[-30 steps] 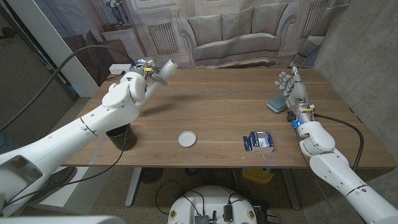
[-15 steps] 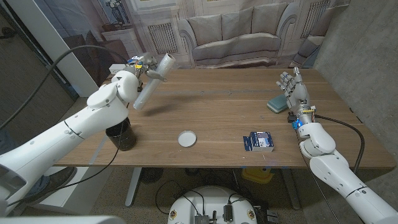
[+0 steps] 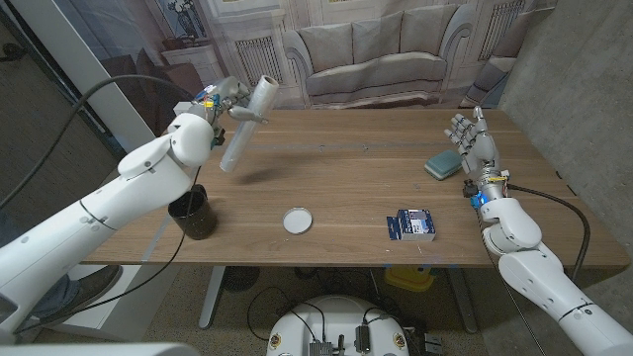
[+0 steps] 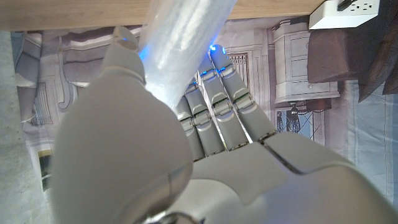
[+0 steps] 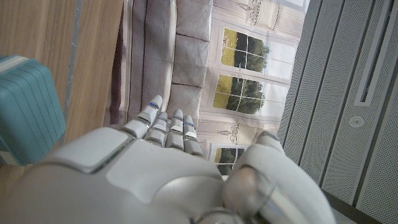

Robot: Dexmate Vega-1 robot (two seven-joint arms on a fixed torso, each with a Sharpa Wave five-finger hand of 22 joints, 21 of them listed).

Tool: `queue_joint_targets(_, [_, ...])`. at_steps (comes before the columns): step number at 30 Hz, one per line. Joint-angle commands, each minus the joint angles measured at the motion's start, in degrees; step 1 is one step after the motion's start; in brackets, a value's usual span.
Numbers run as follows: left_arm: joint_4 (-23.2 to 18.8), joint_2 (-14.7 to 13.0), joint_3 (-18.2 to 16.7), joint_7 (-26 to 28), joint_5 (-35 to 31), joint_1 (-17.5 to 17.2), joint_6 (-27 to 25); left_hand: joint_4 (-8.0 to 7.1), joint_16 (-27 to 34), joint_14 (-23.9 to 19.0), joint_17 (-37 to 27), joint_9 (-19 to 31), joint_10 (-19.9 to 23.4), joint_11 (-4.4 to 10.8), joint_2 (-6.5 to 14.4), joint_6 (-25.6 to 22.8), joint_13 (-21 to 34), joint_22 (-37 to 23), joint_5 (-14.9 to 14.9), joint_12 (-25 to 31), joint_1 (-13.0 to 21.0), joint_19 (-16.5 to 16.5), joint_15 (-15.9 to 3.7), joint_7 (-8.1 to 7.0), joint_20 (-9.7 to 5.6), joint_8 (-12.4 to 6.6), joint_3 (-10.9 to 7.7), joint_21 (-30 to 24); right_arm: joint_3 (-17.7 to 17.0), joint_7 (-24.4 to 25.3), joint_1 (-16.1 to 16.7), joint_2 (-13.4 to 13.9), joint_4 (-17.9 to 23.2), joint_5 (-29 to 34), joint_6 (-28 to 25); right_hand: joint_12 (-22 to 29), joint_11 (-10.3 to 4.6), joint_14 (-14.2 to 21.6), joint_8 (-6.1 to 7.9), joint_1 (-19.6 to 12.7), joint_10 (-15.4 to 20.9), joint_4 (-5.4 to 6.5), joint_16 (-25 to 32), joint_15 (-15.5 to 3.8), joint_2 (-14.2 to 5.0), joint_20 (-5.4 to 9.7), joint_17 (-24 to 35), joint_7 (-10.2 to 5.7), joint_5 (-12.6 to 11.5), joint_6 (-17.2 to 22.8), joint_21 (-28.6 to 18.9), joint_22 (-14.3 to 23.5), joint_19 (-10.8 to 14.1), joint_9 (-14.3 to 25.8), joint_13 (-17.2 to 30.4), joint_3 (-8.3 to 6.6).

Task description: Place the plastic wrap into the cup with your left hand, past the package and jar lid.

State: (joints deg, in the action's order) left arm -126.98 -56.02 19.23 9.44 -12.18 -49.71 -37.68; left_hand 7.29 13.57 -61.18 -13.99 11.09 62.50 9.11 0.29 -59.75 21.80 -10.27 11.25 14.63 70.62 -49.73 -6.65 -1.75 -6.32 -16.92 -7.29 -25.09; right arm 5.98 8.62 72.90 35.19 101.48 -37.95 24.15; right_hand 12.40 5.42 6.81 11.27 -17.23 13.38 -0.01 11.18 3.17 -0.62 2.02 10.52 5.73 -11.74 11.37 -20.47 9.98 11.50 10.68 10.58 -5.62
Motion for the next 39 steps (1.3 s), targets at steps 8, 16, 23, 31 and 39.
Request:
queue_joint_targets(8, [0.59,1.56,-14.04,9.48,9.31,-14.37,20.44,-1.31,0.28,-4.51,-0.3,0.18,1.06,0.42,7.19,-3.93,1.79,-0.19,-0.11,0.06,7.34,-0.62,-6.41,-2.28,-0.9,-0.03,-1.84,0.15,-2.74,1.51,2.64,0.8,3.6,0.31,-0.91,-0.21,0.12,0.79,-0.07,-0.17,0.39,0.06,-0.26,0.02,-0.29,0.86,0.12,0.31,0.28,0.5,0.22,0.27,0.6,0.14,0.08,0.13])
queue_joint_targets(16, [-1.22,1.24,-16.1,8.96,8.49,-16.04,19.37,-1.34,0.24,-4.42,-0.41,0.19,0.99,0.5,7.21,-3.99,2.18,-0.2,-0.12,-0.04,7.37,-0.53,-6.45,-2.24,-0.87,-0.06,-1.91,0.18,-3.7,2.5,3.48,1.44,5.62,0.77,-2.8,-0.21,0.12,0.82,-0.09,-0.14,0.39,0.04,-0.26,0.02,-0.28,0.82,0.12,0.3,0.28,0.46,0.37,0.27,0.67,0.14,0.08,0.19])
queue_joint_targets(23, [-1.96,1.05,-18.11,7.79,8.69,-17.48,18.56,-1.37,0.25,-4.43,-0.53,0.21,1.09,0.35,7.24,-3.94,2.52,-0.22,-0.13,-0.07,7.42,-0.39,-6.44,-2.22,-0.83,-0.05,-1.99,0.23,-3.65,3.02,3.46,1.29,6.28,0.66,-4.26,-0.19,0.17,0.82,-0.07,-0.1,0.46,0.04,-0.26,0.04,-0.29,0.84,0.12,0.34,0.28,0.5,0.5,0.28,0.72,0.14,0.08,0.25])
queue_joint_targets(31, [-3.23,1.82,-22.67,6.57,9.85,-21.04,19.44,-1.36,0.26,-4.44,-0.65,0.22,1.12,0.35,7.2,-3.82,2.89,-0.23,-0.15,-0.14,7.48,-0.44,-6.45,-2.28,-0.8,-0.01,-2.05,0.2,-4.06,4.61,4.22,1.23,7.7,1.45,-5.62,-0.21,0.18,0.79,-0.09,-0.07,0.43,0.04,-0.28,0.03,-0.3,0.84,0.12,0.34,0.28,0.47,0.64,0.28,0.74,0.14,0.08,0.3])
queue_joint_targets(39, [-4.75,3.42,-26.79,5.35,9.78,-24.5,20.57,-1.38,0.38,-4.73,-0.8,0.23,1.34,0.16,7.18,-3.92,3.26,-0.25,-0.16,-0.16,7.51,-0.49,-6.47,-2.24,-0.82,-0.06,-2.12,0.16,-4.27,5.94,4.86,0.93,8.96,2.11,-6.74,-0.18,0.23,0.78,-0.1,-0.04,0.5,0.03,-0.28,0.05,-0.32,0.83,0.12,0.34,0.28,0.45,0.79,0.29,0.79,0.14,0.08,0.35])
